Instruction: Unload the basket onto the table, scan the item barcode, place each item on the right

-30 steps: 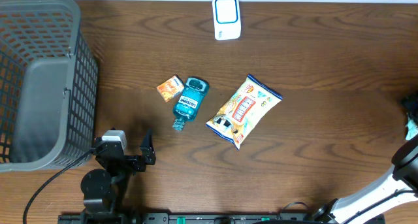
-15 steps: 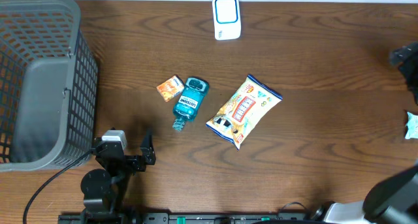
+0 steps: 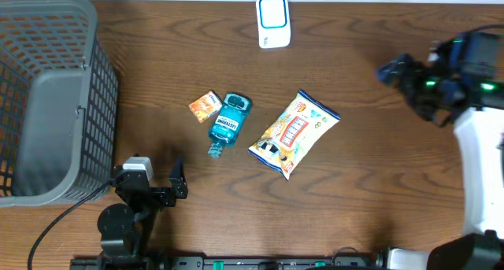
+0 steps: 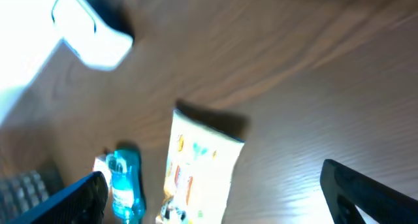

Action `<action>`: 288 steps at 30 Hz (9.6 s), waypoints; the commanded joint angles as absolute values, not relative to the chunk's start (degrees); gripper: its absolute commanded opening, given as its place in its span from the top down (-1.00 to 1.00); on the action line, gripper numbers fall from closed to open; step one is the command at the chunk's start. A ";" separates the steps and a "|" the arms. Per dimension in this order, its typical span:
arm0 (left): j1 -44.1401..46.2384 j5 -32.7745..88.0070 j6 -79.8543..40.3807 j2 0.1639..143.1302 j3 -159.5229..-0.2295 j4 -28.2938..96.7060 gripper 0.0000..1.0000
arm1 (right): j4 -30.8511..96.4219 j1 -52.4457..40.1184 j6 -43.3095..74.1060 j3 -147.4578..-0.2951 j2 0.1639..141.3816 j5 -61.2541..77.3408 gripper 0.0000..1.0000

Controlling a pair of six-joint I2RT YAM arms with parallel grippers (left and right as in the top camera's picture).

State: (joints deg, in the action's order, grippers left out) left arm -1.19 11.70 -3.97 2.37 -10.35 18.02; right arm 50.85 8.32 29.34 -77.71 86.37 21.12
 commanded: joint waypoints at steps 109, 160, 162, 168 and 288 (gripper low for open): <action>-1.37 12.03 -2.81 2.13 -11.03 17.98 -0.96 | 42.46 -28.82 44.34 -71.79 89.30 6.79 -0.99; -1.37 12.01 -2.81 2.13 -11.03 17.98 -0.96 | 45.80 -32.69 61.67 -70.65 109.54 -6.46 0.53; -1.37 12.03 -2.81 2.13 -11.03 17.98 -0.96 | 45.87 -32.69 61.58 -70.65 109.51 -6.50 0.48; -1.37 12.01 -2.81 2.13 -11.03 18.00 -0.96 | 45.74 -32.73 60.14 -70.00 109.78 -7.18 -0.02; -1.37 12.03 -2.81 2.13 -11.03 17.98 -0.95 | 58.61 -45.82 4.58 -84.86 109.54 -7.03 -0.61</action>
